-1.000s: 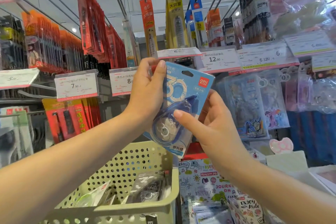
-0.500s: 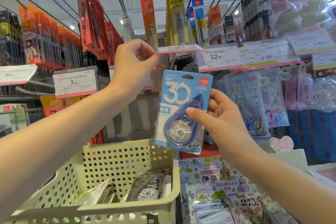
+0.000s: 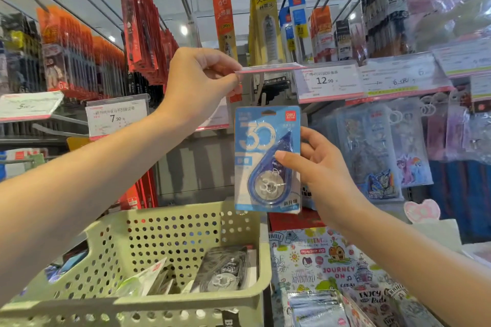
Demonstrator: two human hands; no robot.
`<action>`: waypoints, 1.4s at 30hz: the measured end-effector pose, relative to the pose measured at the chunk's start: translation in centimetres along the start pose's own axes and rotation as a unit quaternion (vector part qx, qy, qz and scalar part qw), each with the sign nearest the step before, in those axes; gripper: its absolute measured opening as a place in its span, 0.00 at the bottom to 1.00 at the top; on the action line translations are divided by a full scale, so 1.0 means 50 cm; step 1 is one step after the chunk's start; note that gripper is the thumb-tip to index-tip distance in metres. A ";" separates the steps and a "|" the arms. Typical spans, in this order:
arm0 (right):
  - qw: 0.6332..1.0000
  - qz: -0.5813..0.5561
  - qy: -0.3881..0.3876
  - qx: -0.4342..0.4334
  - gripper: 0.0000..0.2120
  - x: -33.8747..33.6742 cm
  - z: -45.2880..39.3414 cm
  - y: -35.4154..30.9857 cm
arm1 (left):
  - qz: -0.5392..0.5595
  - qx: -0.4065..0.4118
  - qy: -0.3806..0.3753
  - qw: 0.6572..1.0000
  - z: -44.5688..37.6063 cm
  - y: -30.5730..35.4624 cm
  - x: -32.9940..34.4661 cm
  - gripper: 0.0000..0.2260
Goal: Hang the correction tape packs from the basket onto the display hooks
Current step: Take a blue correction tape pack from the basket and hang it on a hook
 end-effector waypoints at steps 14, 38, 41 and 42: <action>0.999 -0.043 -0.005 -0.019 0.14 0.012 -0.057 -0.006 | 0.007 0.010 -0.008 1.000 0.002 -0.009 0.000 0.03; 0.997 0.037 0.062 0.036 0.17 -0.001 -0.127 0.049 | -0.016 0.044 -0.015 0.999 0.012 -0.015 0.000 0.03; 0.993 0.067 0.078 0.057 0.17 -0.002 -0.140 0.057 | -0.012 0.043 -0.018 0.999 0.013 -0.018 0.000 0.03; 0.992 0.074 0.077 0.061 0.17 -0.002 -0.142 0.059 | -0.010 0.044 -0.018 0.999 0.014 -0.018 0.000 0.03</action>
Point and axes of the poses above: each hand's wrist, its own z-axis away from the middle knuckle, its own x-axis out of the palm, y = z × x, the point moved 1 cm from there along -z, towards the middle knuckle, and after that the axes turned 7 degrees about x, right-handed, at the moved point
